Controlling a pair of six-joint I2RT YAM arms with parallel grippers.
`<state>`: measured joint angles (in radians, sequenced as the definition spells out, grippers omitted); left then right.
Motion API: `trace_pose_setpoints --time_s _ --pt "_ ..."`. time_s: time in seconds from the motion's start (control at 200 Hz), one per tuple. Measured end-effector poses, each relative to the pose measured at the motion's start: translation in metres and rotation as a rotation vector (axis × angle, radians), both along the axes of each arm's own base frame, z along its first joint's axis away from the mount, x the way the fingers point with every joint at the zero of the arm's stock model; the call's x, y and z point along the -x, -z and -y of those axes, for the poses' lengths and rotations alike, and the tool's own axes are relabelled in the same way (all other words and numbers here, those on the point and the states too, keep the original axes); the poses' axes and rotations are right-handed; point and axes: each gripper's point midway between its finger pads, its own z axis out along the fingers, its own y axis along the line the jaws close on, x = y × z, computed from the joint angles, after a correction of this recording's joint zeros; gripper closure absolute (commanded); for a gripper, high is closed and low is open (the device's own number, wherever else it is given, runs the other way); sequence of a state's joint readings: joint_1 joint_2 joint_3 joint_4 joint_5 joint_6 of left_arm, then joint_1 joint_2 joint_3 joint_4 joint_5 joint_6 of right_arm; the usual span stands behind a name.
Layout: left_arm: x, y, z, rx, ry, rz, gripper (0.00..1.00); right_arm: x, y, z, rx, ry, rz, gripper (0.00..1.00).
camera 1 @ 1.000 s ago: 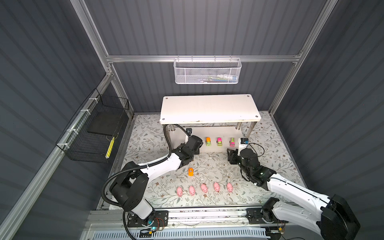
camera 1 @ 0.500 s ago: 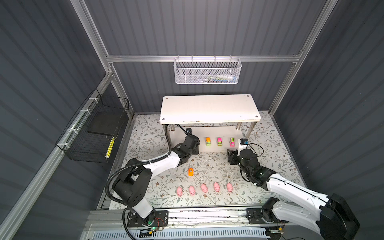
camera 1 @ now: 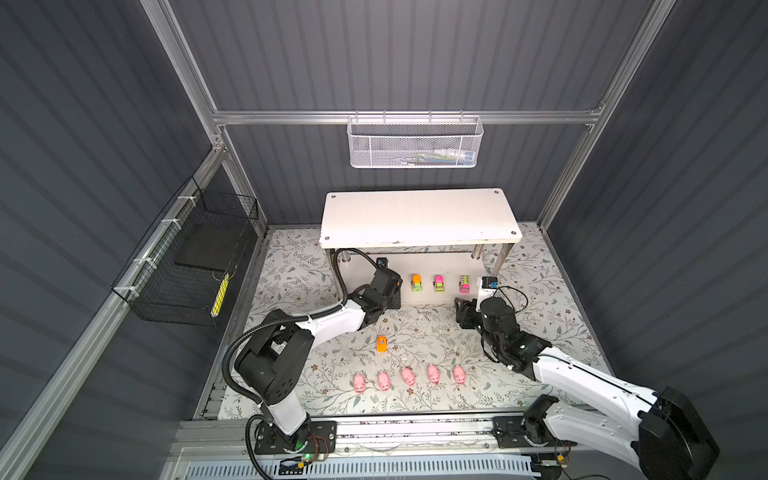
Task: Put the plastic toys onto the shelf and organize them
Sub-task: 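Withdraw the left gripper and move it over the small orange truck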
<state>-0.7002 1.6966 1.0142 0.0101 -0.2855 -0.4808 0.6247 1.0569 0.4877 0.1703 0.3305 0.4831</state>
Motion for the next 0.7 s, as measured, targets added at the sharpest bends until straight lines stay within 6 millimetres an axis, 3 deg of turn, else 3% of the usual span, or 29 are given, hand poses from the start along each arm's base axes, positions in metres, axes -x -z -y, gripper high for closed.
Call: trace_pose_setpoints --time_s 0.465,0.525,0.7 --pt "0.0 -0.004 -0.004 -0.012 -0.014 0.006 1.0 -0.001 0.003 -0.001 0.0 -0.006 -0.01 0.41" --pt "0.003 -0.014 -0.009 -0.014 -0.023 0.014 1.0 -0.001 0.003 -0.001 0.0 -0.006 -0.01 0.41" --pt "0.023 -0.055 -0.02 0.028 -0.025 0.021 0.87 -0.001 0.004 0.0 0.002 -0.005 -0.013 0.41"
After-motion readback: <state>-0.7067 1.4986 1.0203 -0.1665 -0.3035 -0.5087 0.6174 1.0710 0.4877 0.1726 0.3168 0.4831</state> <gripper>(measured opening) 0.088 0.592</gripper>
